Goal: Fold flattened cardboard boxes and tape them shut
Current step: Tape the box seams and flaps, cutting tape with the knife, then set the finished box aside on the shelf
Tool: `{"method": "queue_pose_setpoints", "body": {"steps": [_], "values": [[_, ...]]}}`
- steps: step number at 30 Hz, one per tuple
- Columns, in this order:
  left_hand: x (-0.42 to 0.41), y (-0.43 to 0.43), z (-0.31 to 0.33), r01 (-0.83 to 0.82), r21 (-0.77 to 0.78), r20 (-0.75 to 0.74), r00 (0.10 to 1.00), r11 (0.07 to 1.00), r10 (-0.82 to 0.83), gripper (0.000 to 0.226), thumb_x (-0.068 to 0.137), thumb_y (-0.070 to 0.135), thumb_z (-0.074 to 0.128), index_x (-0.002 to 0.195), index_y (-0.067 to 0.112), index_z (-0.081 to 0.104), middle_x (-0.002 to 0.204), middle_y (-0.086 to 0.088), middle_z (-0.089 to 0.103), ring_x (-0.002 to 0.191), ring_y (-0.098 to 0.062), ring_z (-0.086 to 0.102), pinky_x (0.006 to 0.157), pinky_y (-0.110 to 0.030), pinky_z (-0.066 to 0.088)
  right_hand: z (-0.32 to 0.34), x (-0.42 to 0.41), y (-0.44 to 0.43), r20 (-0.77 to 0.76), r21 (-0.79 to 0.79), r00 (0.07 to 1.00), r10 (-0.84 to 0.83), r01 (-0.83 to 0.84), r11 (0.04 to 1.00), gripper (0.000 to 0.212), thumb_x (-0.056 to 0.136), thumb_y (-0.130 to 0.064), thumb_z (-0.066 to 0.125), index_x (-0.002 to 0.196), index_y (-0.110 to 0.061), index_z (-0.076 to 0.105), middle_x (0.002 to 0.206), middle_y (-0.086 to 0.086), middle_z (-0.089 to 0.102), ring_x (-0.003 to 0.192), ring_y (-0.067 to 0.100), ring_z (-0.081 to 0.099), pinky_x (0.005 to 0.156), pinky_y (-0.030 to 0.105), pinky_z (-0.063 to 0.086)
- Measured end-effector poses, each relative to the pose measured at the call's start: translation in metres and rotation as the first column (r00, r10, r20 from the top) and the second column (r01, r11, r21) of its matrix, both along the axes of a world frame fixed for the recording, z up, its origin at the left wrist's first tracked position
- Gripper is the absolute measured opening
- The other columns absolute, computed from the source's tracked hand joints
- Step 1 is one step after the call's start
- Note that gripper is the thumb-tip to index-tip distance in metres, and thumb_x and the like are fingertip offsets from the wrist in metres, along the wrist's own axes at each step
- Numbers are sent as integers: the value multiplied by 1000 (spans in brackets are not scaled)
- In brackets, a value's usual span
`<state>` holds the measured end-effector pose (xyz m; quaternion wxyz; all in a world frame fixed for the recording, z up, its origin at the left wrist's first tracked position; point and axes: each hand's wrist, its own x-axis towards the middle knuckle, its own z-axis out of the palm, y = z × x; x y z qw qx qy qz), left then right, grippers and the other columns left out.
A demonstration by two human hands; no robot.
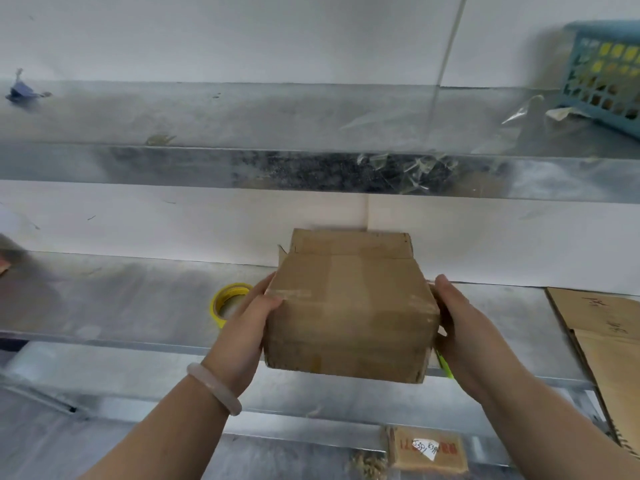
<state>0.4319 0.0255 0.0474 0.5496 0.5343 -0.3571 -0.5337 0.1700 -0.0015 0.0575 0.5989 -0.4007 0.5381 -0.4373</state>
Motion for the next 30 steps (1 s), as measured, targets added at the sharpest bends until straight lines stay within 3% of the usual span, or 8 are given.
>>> {"method": "queue_pose_setpoints", "body": {"steps": [7, 10, 12, 15, 18, 21, 25, 30], "values": [[7, 16, -13, 7, 1, 133, 991, 1000, -7, 87, 55, 41, 71, 138, 30, 45, 124, 6, 60, 112, -12, 59, 90, -37, 51, -14, -6, 14, -211, -96, 974, 77, -99, 990, 64, 72, -14, 72, 131, -28, 54, 123, -10, 66, 118, 10, 59, 103, 46, 48], [12, 17, -19, 37, -10, 287, 957, 999, -33, 71, 64, 38, 66, 133, 35, 52, 121, 9, 64, 115, -9, 57, 95, -31, 49, -17, -9, 16, -240, -122, 959, 152, -185, 975, 66, 79, -3, 62, 135, -38, 53, 122, -21, 65, 118, -1, 57, 103, 37, 46], [17, 14, -23, 24, -16, 140, 990, 1000, -22, 49, 82, 28, 54, 131, 28, 56, 123, 6, 65, 121, -14, 55, 101, -34, 45, -15, -8, 16, -198, -119, 973, 119, -144, 982, 51, 92, 1, 50, 121, -40, 61, 118, -22, 66, 115, 2, 58, 100, 34, 48], [25, 12, -26, -53, 40, -98, 994, 998, 57, 33, 104, 30, 34, 127, 16, 53, 123, -4, 64, 125, -27, 52, 109, -48, 37, -17, -7, 9, -167, -55, 984, 63, -74, 996, 26, 105, -21, 42, 120, -29, 62, 120, -10, 64, 116, 15, 60, 98, 32, 49], [25, 9, -24, -26, 145, -64, 997, 989, 36, 66, 93, 63, 38, 137, 14, 43, 133, -4, 52, 127, -20, 46, 112, -48, 33, -15, 0, 1, -205, 54, 972, 112, -103, 993, 53, 90, -61, 41, 127, -26, 51, 125, -7, 57, 115, 17, 57, 95, 35, 46], [22, 3, -25, -2, 236, -80, 997, 972, 21, 93, 60, 80, 64, 133, 22, 51, 136, 0, 53, 128, -22, 47, 104, -44, 43, -8, 11, -9, -423, 112, 890, 170, -135, 984, 69, 76, -73, 47, 130, -29, 40, 128, -3, 50, 113, 21, 54, 97, 39, 49], [17, -10, -20, -50, 251, 109, 994, 967, 23, 40, 91, 56, 50, 119, 29, 59, 124, -1, 62, 113, -23, 60, 96, -44, 50, 0, 19, -25, -707, 79, 686, 170, -163, 984, 76, 78, -66, 67, 135, -25, 39, 128, -2, 55, 108, 20, 58, 80, 29, 47], [13, -20, -12, -160, 183, 302, 948, 970, 99, 23, 97, 41, 50, 92, 23, 63, 99, -1, 68, 95, -18, 63, 82, -38, 57, 9, 15, -33, -886, -59, 459, 59, -239, 969, 29, 94, -48, 52, 100, -21, 64, 90, -7, 68, 77, 9, 61, 64, 25, 49]]}}
